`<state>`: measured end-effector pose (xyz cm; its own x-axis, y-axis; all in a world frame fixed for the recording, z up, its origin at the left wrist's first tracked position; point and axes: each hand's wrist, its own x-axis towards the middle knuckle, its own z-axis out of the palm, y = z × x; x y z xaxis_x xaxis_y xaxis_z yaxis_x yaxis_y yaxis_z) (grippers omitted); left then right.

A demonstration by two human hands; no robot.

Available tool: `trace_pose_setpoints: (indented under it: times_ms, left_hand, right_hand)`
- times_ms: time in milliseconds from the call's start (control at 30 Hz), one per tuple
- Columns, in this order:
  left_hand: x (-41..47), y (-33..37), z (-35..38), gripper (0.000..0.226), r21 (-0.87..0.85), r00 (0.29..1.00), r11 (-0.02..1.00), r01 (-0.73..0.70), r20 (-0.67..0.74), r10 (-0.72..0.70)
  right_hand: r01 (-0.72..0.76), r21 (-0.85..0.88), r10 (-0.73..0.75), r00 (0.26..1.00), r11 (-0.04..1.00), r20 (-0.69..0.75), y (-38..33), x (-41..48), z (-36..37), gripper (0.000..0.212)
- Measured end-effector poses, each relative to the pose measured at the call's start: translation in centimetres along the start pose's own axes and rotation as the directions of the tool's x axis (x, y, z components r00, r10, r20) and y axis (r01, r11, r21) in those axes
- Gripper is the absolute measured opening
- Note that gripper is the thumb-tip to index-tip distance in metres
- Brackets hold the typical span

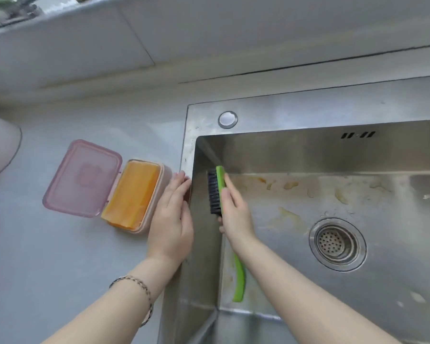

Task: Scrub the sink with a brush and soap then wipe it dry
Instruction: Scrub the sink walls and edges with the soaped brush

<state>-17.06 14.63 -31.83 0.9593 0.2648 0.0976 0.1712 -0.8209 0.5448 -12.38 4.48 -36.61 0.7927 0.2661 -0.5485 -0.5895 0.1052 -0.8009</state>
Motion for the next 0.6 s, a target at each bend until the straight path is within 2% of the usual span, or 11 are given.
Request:
trace_pose_setpoints:
  times_ms: [100,133,233,267,400,500,533,600]
  left_hand:
    - [0.3,-0.8,0.4,0.049,0.028,1.000,1.000,-0.005,-0.020,0.005]
    - [0.3,-0.9,0.5,0.052,0.042,1.000,0.999,-0.021,-0.018,0.022]
    - [0.3,-0.7,0.5,0.053,0.058,0.999,0.998,-0.034,-0.028,0.036]
    - [0.3,-0.7,0.5,0.052,0.061,0.998,0.997,-0.042,-0.037,0.045]
    - [0.5,-1.1,0.8,0.049,0.061,0.995,0.995,-0.074,-0.065,0.078]
    - [0.4,-0.9,0.7,0.048,0.060,0.995,0.996,-0.066,-0.066,0.070]
    - [0.4,-0.8,0.7,0.048,0.063,0.995,0.996,-0.064,-0.067,0.068]
    - [0.5,-0.8,0.7,0.048,0.077,0.995,0.994,-0.073,-0.066,0.078]
  right_hand:
    - [0.063,0.096,-0.056,0.996,0.993,-0.071,-0.2,1.8,3.3,0.034]
    - [0.029,0.118,-0.017,0.994,0.993,-0.105,0.5,1.9,3.4,0.033]
    - [-0.215,0.120,0.233,0.960,0.969,-0.158,3.0,1.0,1.8,0.034]
    - [-0.254,0.122,0.271,0.950,0.959,-0.152,3.1,1.0,1.5,0.036]
    - [-0.074,0.127,0.088,0.991,0.989,-0.101,1.8,2.3,2.1,0.032]
    - [-0.194,0.153,0.217,0.964,0.969,-0.154,4.3,0.6,2.0,0.031]
    - [-0.196,0.130,0.215,0.963,0.972,-0.160,4.8,0.0,2.0,0.033]
    - [-0.061,0.092,0.076,0.984,0.994,-0.161,3.6,0.0,2.3,0.037]
